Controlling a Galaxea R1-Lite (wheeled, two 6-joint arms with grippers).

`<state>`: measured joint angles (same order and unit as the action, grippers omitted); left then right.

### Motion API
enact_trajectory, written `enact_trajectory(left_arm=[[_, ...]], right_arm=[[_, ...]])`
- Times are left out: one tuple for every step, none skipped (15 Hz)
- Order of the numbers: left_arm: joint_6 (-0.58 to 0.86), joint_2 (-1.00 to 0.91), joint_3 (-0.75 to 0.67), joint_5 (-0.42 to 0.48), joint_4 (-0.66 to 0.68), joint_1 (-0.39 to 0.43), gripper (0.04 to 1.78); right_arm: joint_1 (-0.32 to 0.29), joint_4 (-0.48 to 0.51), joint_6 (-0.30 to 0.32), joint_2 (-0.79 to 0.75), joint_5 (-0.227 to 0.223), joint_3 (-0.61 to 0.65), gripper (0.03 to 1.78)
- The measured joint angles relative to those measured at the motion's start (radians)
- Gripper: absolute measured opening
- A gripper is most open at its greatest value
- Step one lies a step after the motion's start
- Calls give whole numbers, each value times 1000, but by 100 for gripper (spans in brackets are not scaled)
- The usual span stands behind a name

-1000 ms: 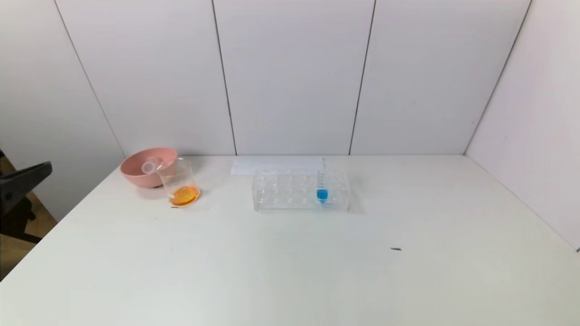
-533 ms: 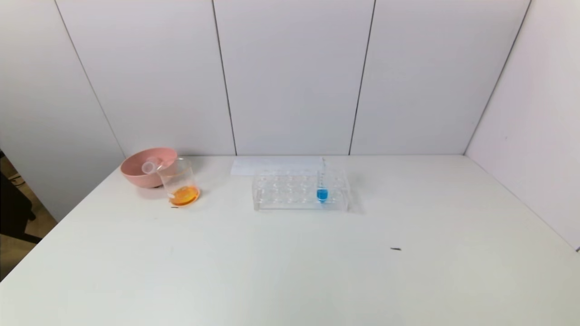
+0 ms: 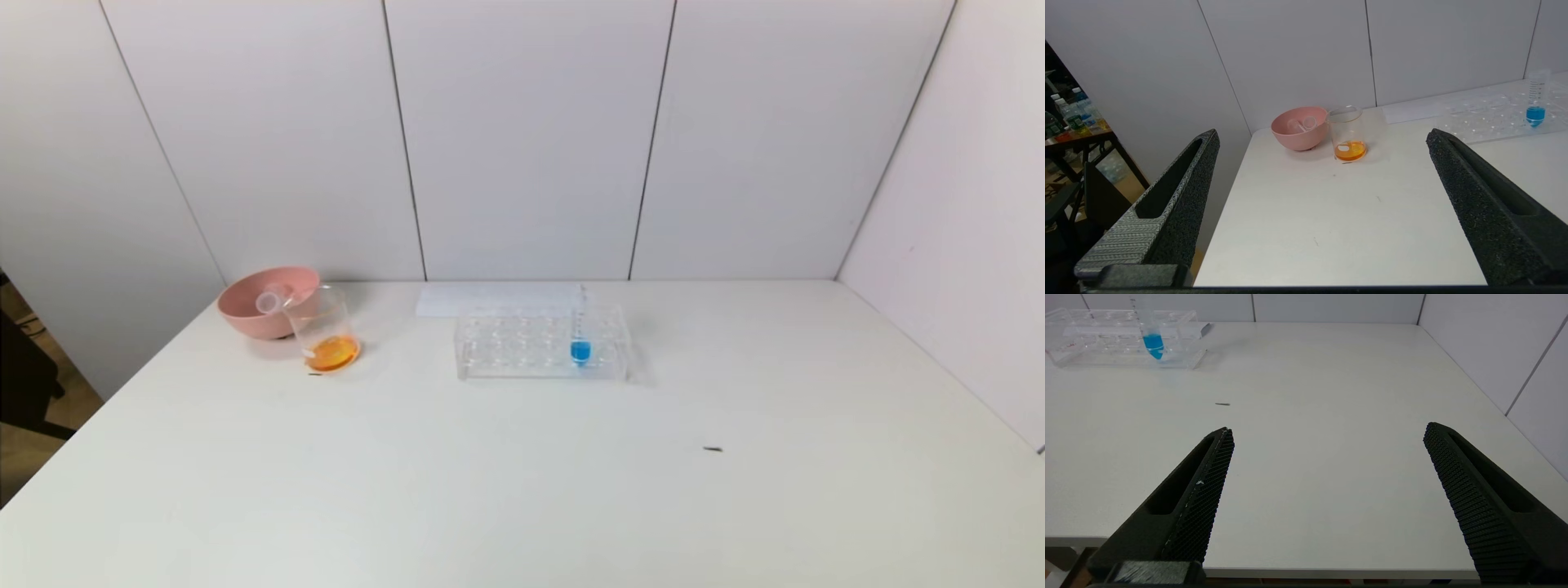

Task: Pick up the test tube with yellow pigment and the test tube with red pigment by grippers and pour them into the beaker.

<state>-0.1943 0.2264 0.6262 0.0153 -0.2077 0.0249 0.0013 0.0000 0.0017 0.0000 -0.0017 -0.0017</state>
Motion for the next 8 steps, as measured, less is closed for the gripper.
enact_trajectory(left_arm=[[0, -27, -16, -2, 5, -2, 177], [0, -59, -34, -4, 9, -6, 177], [2, -88, -53, -6, 12, -10, 177], [5, -117, -76, -5, 30, -12, 177], [9, -147, -111, -3, 61, -14, 177], [11, -170, -146, 0, 101, -17, 177], [13, -188, -181, 1, 143, -17, 177], [13, -202, -226, 3, 190, -18, 177]], right_arm=[[0, 0, 0, 0, 0, 0, 170], [0, 0, 0, 0, 0, 0, 170], [0, 0, 0, 0, 0, 0, 170], [0, 0, 0, 0, 0, 0, 170], [0, 0, 0, 0, 0, 0, 170], [0, 0, 0, 0, 0, 0, 170], [0, 0, 0, 0, 0, 0, 170], [0, 0, 0, 0, 0, 0, 170]])
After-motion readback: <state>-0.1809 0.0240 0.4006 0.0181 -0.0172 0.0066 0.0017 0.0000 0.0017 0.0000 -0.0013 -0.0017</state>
